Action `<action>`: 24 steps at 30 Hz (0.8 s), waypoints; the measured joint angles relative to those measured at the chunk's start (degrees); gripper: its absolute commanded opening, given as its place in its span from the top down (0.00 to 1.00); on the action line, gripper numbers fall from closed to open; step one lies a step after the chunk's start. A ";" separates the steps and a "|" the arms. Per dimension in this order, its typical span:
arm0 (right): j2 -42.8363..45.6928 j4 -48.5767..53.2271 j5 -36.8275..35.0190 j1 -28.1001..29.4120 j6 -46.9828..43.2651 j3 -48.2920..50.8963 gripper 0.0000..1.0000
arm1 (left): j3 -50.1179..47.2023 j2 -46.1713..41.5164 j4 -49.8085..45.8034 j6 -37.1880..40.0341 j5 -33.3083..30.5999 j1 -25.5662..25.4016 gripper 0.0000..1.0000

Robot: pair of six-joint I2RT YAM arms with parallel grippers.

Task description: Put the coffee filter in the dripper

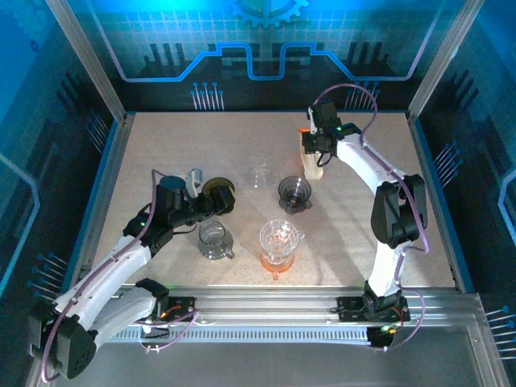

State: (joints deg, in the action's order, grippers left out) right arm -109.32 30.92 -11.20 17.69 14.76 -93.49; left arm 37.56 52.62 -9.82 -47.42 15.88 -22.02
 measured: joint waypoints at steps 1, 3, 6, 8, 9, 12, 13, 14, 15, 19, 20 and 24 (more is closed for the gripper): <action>-0.17 0.15 -0.42 -0.02 0.20 0.00 0.80 | 0.00 0.00 0.02 0.00 0.00 0.00 0.18; -0.63 0.70 -0.90 -0.11 0.42 -0.15 0.80 | 0.00 0.00 0.02 0.02 0.00 0.00 0.17; -1.66 1.33 -1.68 -0.13 0.63 -0.74 0.79 | 0.00 0.00 0.02 0.04 0.00 0.00 0.16; -2.10 1.49 -1.92 -0.13 0.68 -0.74 0.79 | 0.00 0.11 0.02 0.26 -0.02 0.00 0.15; -2.29 1.51 -1.95 -0.13 0.68 -0.76 0.79 | 0.00 0.20 0.02 0.44 -0.02 0.00 0.15; -3.02 1.77 -2.29 -0.13 0.87 -1.33 0.78 | 0.00 0.33 0.00 0.92 -0.20 0.00 0.14; -3.34 1.92 -2.40 -0.13 1.03 -1.77 0.78 | 0.00 0.33 0.00 0.96 -0.22 0.00 0.14; -3.63 2.01 -2.64 -0.13 1.09 -2.14 0.78 | 0.00 0.33 0.00 1.03 -0.24 0.00 0.14; -3.87 2.08 -2.91 -0.13 1.18 -2.45 0.78 | 0.00 0.33 0.00 1.05 -0.26 0.00 0.13; -4.74 2.29 -4.04 -0.13 1.51 -3.52 0.77 | 0.00 0.33 0.00 1.07 -0.66 0.00 0.13; -4.94 2.45 -4.44 -0.11 1.53 -3.78 0.77 | 0.02 0.33 0.00 1.07 -0.66 0.00 0.13; -5.66 2.64 -5.66 -0.02 1.66 -4.61 0.77 | 0.02 0.33 0.00 1.09 -0.66 0.00 0.13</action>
State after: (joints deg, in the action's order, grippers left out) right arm -114.98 33.56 -16.86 17.67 16.43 -98.10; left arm 37.58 52.95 -9.82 -46.33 15.22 -22.02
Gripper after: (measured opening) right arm 0.232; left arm 0.870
